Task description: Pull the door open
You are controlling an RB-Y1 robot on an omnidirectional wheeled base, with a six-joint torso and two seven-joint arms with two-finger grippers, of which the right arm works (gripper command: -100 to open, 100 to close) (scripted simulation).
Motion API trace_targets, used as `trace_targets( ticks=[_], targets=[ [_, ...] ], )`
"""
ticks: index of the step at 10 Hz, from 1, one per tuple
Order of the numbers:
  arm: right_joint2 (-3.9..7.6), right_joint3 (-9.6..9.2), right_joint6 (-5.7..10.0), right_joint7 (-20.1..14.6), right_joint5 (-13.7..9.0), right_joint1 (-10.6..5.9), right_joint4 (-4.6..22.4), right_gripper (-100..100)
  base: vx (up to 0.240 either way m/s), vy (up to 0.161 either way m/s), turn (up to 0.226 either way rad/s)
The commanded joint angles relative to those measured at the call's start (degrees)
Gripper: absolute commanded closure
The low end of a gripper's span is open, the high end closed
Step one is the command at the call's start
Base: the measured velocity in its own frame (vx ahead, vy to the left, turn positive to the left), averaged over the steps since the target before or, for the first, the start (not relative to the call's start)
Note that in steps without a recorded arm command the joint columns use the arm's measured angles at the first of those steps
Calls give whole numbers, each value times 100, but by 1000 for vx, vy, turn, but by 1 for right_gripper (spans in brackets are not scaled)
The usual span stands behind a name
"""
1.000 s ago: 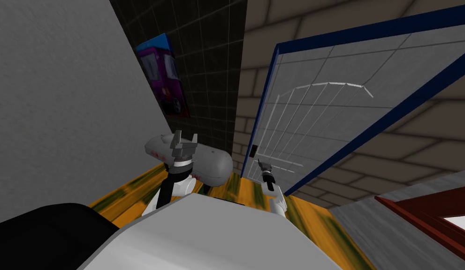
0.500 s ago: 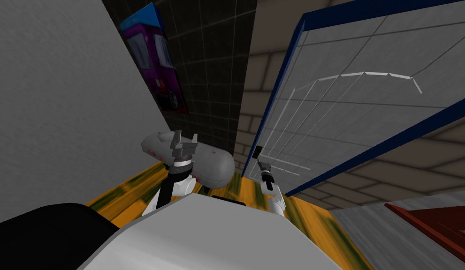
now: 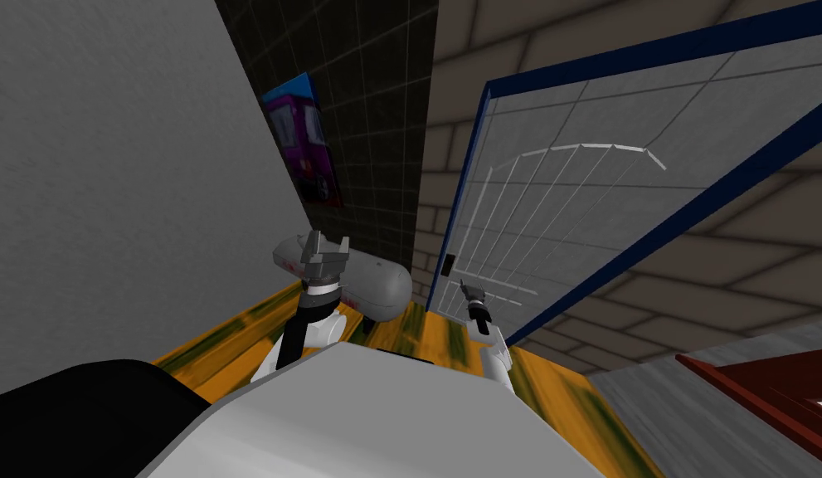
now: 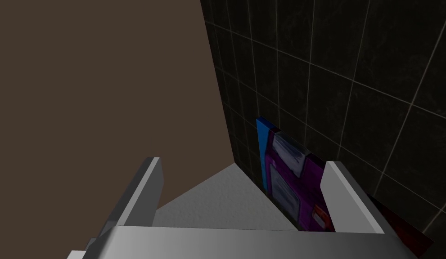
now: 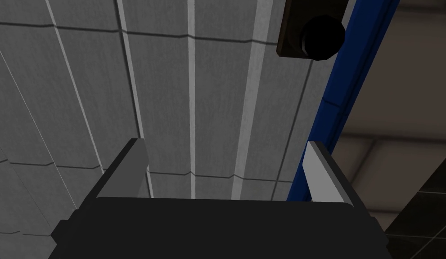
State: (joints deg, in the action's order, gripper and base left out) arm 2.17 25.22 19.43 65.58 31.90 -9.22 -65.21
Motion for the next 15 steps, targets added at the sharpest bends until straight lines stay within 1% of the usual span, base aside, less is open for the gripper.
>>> trace_targets(
  ticks=[1,2,4,6,7,8,13,14,15],
  targets=[
    [62,79,-12,163,-95,-106,98,-100,-28,-8,122],
    [75,152,-11,287,-174,-200,201,-100,21,4,103],
    [34,261,-9,473,-290,-338,350,-100,86,-6,72],
    [-69,361,-7,645,-397,-467,487,-100,168,-16,56],
    [-113,392,-6,697,-429,-506,528,-100,191,-18,12],
    [-187,432,-6,767,-472,-559,583,-100,208,-8,8],
    [-418,523,-4,924,-570,-681,707,-100,189,8,-17],
    [-408,526,0,911,-558,-599,739,-100,44,21,-44],
    [-408,526,0,911,-558,-599,739,100,-40,7,44]
  ],
)
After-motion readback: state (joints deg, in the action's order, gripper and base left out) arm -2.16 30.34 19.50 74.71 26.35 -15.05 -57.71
